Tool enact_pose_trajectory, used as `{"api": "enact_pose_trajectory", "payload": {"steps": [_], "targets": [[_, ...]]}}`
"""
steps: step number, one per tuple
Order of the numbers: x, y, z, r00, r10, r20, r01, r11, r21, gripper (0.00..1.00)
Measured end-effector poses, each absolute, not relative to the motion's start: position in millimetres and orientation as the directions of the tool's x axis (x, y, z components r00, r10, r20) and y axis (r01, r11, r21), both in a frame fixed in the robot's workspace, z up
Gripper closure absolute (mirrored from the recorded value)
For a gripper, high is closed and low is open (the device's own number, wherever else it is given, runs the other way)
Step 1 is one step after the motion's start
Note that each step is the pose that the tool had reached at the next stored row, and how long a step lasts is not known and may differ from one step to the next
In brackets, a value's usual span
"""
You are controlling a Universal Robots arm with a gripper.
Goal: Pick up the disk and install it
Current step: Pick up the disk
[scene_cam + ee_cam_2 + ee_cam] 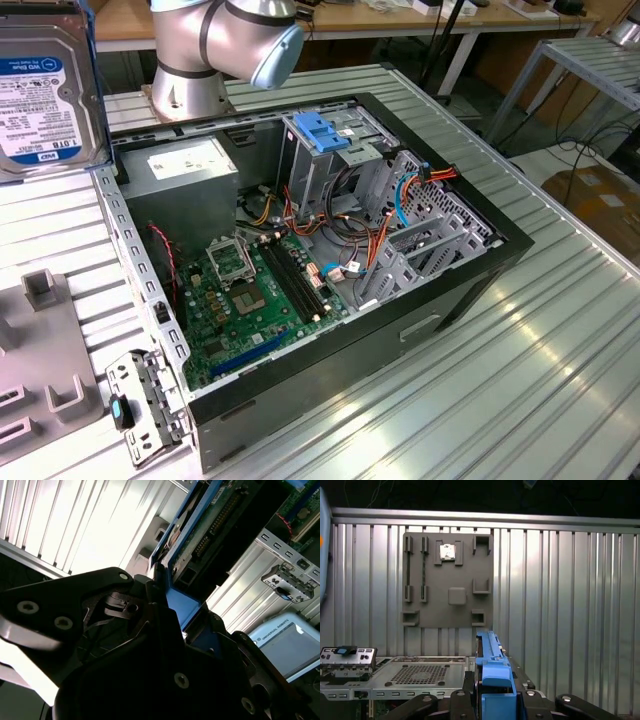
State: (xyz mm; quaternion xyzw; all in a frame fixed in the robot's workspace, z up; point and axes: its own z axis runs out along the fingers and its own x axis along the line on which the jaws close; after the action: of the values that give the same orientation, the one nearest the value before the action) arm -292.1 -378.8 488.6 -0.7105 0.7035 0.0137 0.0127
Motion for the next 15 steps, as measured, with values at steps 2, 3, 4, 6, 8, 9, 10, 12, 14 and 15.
{"api": "enact_pose_trajectory", "payload": {"steps": [2, 3, 4, 6, 8, 9, 10, 12, 14, 15], "targets": [[-290, -379, 489, 0.01, -0.999, -0.037, -1.0, -0.01, 0.001, 0.63], [-290, -379, 489, 0.01, -0.999, -0.037, -1.0, -0.01, 0.001, 0.63], [-289, -379, 489, 0.01, -0.999, -0.037, -1.0, -0.01, 0.001, 0.63], [-287, -379, 489, 0.01, -0.999, -0.037, -1.0, -0.01, 0.001, 0.63], [-286, -379, 489, 0.01, -0.999, -0.037, -1.0, -0.01, 0.001, 0.63], [-285, -379, 489, 0.01, -0.999, -0.037, -1.0, -0.01, 0.001, 0.63], [-284, -379, 489, 0.01, -0.999, -0.037, -1.0, -0.01, 0.001, 0.63], [-281, -379, 489, 0.01, -0.999, -0.037, -1.0, -0.01, 0.001, 0.63], [-279, -379, 489, 0.01, -0.999, -0.037, -1.0, -0.01, 0.001, 0.63], [-277, -379, 489, 0.01, -0.999, -0.037, -1.0, -0.01, 0.001, 0.63]]}}
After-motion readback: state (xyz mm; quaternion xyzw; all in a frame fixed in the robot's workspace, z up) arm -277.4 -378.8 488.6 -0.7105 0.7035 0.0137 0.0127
